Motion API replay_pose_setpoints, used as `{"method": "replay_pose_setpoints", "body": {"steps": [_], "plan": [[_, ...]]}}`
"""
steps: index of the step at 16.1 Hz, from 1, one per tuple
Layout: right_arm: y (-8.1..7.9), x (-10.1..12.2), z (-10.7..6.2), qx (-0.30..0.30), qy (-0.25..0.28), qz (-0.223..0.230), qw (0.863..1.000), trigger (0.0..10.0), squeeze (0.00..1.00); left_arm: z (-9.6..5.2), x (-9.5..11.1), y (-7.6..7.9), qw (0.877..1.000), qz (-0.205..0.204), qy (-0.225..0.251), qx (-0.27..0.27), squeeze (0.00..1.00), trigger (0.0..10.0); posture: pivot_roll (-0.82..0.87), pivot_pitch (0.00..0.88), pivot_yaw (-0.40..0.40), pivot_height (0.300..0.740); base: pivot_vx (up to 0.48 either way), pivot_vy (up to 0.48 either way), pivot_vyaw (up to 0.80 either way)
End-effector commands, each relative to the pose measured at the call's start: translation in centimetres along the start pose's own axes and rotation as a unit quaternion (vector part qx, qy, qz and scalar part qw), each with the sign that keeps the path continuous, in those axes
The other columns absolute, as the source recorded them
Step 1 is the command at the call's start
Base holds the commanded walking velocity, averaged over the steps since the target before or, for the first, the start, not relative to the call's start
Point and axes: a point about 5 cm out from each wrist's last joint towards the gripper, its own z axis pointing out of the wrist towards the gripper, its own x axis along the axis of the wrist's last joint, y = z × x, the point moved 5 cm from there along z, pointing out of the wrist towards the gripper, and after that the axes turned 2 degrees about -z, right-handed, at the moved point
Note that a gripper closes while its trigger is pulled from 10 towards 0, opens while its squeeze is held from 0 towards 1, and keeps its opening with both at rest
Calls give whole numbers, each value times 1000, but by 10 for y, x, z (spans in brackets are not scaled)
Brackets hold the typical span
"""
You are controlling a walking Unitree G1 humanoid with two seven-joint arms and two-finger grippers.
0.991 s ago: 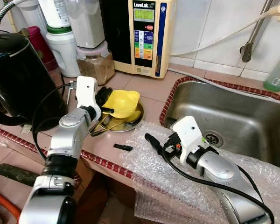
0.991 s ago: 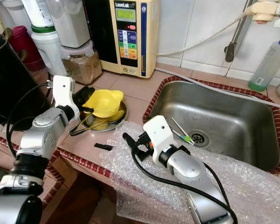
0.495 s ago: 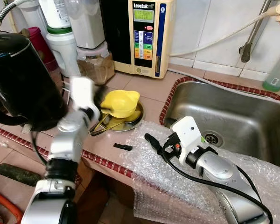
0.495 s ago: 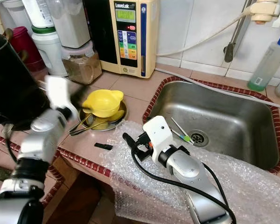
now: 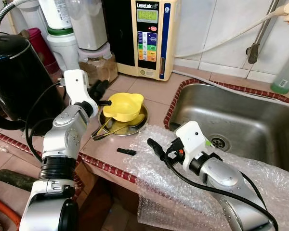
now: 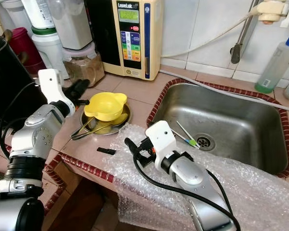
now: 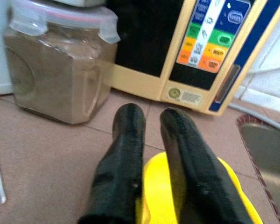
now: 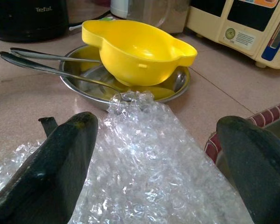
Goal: Kitchen organization
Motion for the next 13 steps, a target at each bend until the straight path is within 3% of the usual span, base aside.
{"method": "replay_pose_setpoints", "body": {"steps": [1,7,8,13], "plan": [[-5,2,0,8,2,-5,1000,10000,0,4,8,1,1000,14,-15,-13,1000,10000,-7,95,98,740,0,0,0],[-10,1,0,-6,2,0,1000,10000,0,10,11,-10,994,76,-71,-20,1000,10000,-19,109,138,740,0,0,0],[-9,1,0,-11,3,1,1000,10000,0,10,1,-14,989,102,-101,-18,1000,10000,-19,108,144,740,0,0,0],[-8,0,0,-16,3,1,1000,10000,0,10,-4,-23,987,117,-113,-4,1000,10000,-18,106,149,740,0,0,0]]}}
